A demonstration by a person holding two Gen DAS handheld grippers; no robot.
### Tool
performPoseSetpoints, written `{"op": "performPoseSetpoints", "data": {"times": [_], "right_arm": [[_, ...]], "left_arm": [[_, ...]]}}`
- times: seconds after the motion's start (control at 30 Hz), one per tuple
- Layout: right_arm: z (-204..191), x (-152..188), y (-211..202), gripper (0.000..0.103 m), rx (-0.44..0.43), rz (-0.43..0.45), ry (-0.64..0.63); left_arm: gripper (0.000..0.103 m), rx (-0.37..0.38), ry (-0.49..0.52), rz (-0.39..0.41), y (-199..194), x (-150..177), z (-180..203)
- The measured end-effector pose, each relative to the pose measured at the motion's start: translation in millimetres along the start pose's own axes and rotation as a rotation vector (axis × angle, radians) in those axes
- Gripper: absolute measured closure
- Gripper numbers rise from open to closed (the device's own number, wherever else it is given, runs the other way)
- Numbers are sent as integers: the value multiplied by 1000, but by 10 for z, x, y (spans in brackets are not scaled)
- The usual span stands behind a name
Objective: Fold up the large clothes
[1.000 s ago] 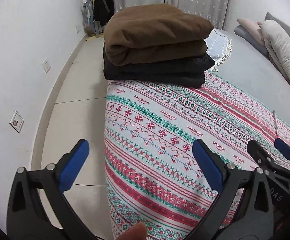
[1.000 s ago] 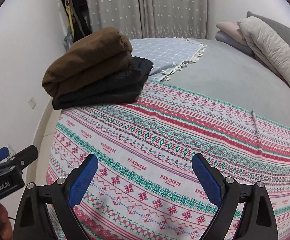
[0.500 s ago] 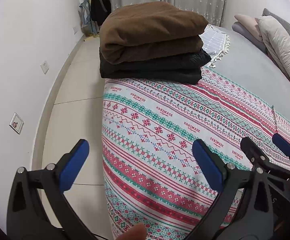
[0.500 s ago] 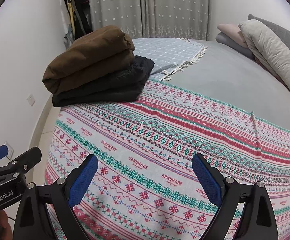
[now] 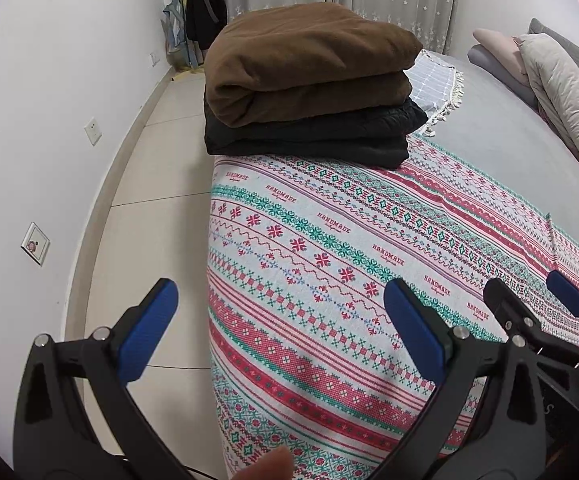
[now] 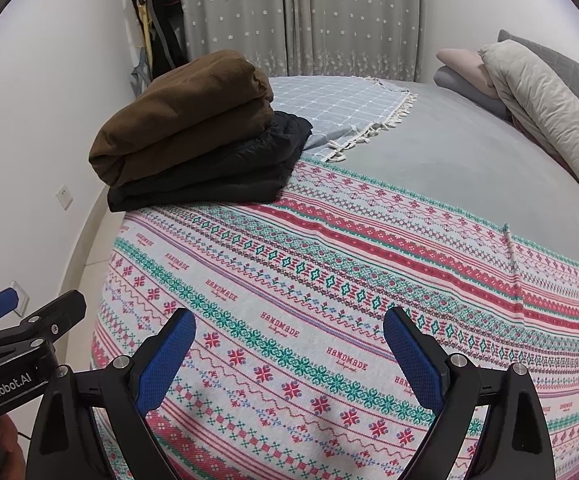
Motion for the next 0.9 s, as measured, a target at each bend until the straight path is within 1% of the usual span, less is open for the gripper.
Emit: {"op": "performPoseSetpoints", "data": {"times": [0.43, 0.9], "right_arm": [[3, 6, 0, 7, 2, -2, -3], [-14, 8, -12, 7, 2, 3, -6]], "left_arm": [[1, -8, 2, -1, -17, 23, -8], [1, -17, 0, 15, -36, -5, -31]]}}
Point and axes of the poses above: each gripper's, at about its wrist camera, not at the fingertips, and y roughly the way its jaws point, z to its right, x to its underside, the point moved 9 cm from there along y, roughly the way its jaws point, and after that the axes turned 6 degrees about -y, right-handed, at the moved point
